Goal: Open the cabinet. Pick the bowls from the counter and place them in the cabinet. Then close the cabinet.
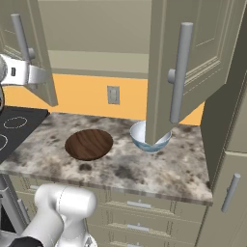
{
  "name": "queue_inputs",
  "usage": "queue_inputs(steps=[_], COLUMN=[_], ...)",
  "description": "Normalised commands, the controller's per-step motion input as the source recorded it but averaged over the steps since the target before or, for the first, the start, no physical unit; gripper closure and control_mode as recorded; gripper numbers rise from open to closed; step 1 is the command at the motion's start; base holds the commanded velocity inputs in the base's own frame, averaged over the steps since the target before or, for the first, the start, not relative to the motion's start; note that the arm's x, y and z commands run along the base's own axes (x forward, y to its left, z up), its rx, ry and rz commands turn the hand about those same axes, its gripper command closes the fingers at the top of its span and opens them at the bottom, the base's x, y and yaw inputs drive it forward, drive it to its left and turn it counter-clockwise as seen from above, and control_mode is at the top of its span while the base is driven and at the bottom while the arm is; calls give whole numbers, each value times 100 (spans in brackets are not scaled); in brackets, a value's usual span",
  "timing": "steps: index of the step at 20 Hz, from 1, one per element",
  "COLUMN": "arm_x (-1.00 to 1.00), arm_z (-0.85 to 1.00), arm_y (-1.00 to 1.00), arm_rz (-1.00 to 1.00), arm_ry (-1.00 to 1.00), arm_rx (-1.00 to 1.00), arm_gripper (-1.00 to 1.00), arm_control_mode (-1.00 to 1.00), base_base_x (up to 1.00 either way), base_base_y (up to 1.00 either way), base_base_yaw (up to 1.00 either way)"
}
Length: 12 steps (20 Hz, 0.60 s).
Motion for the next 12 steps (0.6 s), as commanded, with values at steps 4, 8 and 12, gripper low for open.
queue_inputs(steps=[4, 8, 12], arm_x=[-31, -36, -32], arm_z=[0, 0, 0], arm_y=[16, 12, 2], arm_rz=[0, 0, 0], arm_ry=[-4, -1, -2], arm_rx=[-2, -2, 0], arm_gripper=[-100, -100, -100], arm_control_mode=[-100, -100, -100], base_base_x=[0, 0, 0], base_base_y=[0, 0, 0], base_base_yaw=[0, 0, 0])
